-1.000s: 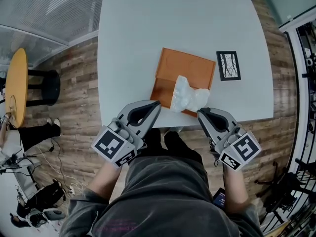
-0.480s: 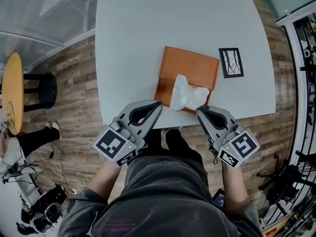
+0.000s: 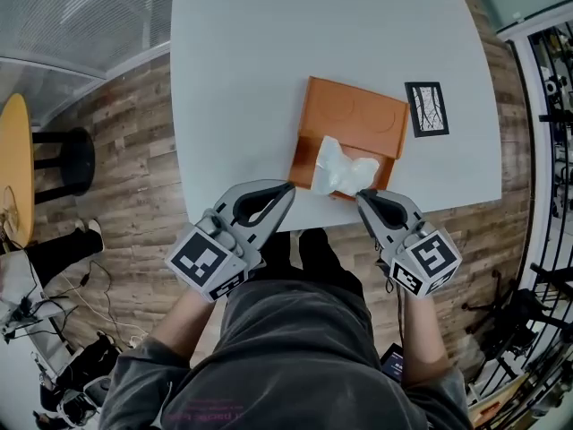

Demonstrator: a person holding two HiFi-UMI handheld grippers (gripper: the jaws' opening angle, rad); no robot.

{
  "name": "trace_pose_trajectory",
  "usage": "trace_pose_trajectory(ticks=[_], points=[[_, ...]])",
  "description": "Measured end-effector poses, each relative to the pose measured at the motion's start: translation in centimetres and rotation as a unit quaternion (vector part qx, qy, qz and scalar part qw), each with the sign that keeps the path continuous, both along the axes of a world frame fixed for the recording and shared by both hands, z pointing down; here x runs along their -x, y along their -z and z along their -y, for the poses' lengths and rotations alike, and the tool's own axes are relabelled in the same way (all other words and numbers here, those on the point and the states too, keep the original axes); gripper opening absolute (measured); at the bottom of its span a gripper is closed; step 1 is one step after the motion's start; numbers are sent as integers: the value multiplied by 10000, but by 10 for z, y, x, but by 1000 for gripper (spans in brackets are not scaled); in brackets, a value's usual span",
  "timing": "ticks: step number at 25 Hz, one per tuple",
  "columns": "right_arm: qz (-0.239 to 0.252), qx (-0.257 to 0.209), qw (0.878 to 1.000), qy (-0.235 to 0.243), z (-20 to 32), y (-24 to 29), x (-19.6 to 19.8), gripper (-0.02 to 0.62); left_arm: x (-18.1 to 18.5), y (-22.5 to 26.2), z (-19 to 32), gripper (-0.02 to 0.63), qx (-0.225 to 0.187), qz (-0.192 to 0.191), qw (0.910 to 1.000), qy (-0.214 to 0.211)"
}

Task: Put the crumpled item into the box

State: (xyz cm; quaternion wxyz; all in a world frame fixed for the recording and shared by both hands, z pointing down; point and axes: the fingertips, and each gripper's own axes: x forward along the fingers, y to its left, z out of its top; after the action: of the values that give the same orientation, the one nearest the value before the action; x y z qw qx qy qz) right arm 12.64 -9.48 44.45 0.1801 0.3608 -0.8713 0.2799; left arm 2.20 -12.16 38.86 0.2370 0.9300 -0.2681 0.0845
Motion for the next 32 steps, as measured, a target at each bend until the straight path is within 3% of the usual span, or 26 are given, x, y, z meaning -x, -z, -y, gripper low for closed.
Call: trace_pose_trajectory(ticks=[13, 32], points=[[-337, 414, 9986, 43, 1, -47, 15, 11, 31, -16, -3, 12, 166, -95, 9998, 48], [-808, 959, 9916, 330, 1, -111, 12, 11, 44, -35, 0, 12, 374, -93, 9991, 188]])
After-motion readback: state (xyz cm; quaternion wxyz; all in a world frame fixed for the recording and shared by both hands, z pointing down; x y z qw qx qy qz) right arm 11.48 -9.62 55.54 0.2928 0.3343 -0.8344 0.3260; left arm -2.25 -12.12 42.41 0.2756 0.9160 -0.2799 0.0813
